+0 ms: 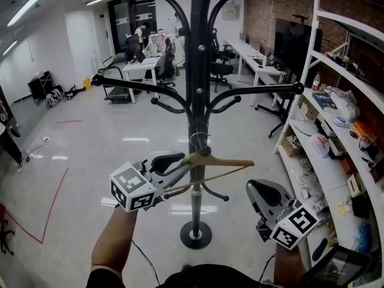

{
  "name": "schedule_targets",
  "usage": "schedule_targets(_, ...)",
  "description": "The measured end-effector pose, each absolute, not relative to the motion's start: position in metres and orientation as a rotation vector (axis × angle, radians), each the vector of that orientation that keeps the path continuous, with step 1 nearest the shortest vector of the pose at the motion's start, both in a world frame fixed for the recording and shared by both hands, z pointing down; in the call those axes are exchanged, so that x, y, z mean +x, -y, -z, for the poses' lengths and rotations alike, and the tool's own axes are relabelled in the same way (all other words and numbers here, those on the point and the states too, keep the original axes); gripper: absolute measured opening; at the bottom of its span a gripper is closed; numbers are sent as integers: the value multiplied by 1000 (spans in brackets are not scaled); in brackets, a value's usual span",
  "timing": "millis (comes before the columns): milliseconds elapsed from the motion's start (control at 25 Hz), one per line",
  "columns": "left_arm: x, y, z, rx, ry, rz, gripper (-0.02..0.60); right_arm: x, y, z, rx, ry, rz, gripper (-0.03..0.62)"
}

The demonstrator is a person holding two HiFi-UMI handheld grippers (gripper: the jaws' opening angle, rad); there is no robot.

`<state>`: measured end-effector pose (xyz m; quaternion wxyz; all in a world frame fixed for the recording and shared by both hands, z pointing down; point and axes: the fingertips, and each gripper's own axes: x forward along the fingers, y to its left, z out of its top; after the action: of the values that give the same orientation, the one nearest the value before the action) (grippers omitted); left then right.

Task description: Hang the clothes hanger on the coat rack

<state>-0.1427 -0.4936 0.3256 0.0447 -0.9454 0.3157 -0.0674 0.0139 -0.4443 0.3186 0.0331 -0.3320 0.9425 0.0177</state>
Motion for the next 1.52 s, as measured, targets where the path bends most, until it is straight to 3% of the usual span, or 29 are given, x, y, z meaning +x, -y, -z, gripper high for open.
schedule_targets(120,-155,487,-320,-2868,-1033,163,114,14,442,-318,-999,-2906,-59,8)
schedule_targets(480,-191,418,-278,-2749,-1329,-93,112,16,438,-315,-986,-2888,-17,8)
schedule_targets(560,-186,400,-285,-2759,-1339,-132,67,19,435,-314,-978,-2878,0,8)
schedule_targets(920,-168,333,-328,-2825,-1499,-275,2,22,404,-324,-878,-2921,51,8)
schedule_targets(1280,-138,276,-363,-2858,-1608,-178,0,42,359,-353,-881,-3014,-87,8)
schedule_targets(1520,-117,253,-377,-2901,-1613,-100,0,59,337,-374,-866,-2990,65,8)
